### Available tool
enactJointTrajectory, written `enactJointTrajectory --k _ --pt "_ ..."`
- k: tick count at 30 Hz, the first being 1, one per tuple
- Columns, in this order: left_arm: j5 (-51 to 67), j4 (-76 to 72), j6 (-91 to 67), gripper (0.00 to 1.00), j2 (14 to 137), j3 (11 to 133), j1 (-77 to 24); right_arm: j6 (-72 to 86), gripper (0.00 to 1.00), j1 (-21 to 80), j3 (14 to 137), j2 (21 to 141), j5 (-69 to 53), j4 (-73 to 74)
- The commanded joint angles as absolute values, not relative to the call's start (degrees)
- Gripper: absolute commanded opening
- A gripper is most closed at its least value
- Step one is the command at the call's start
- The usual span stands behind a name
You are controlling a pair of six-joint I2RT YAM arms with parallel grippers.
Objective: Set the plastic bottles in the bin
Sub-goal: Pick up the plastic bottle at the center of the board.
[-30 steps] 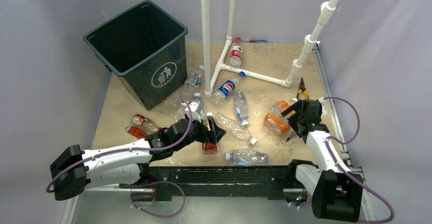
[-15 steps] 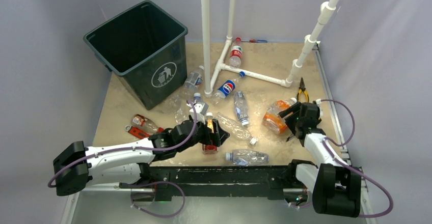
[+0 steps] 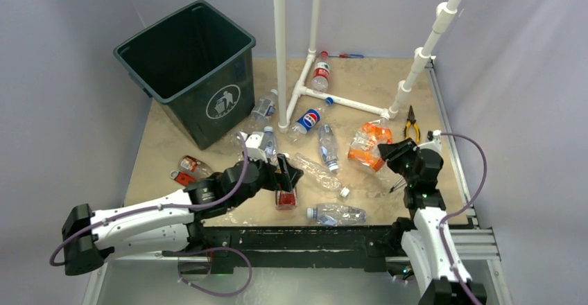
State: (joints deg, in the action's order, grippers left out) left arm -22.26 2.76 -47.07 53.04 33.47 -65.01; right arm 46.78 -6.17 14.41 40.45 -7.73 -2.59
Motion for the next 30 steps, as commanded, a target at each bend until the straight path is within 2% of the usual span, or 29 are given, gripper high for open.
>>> enactJointTrajectory --k 1,5,9,14,22,30 --pt "-30.31 9.51 -44.87 0.98 46.47 37.72 -65.22 38.23 0.29 -3.79 17.31 32.98 -20.13 -2.09" --pt "-36.20 12.34 -42.12 0.99 40.28 39.55 -65.22 36.67 0.27 4.76 18.32 30.14 -30.91 -8.68" --pt "-40.04 12.09 -36.96 0.99 35.31 42.99 -65.21 39.38 0.28 11.17 18.93 25.13 -37.10 -18.92" --pt "-43.04 10.29 -34.09 0.99 31.94 44.53 -65.21 39.94 0.27 17.57 20.19 25.04 -44.79 -29.06" --pt "-15.01 -3.72 -24.36 0.99 31.56 42.89 -65.21 37.77 0.25 24.14 19.12 26.35 -49.64 -41.92" --pt "-2.58 -11.88 -21.97 0.98 36.38 43.90 -65.21 34.86 0.21 33.93 21.47 32.41 -43.37 -48.15"
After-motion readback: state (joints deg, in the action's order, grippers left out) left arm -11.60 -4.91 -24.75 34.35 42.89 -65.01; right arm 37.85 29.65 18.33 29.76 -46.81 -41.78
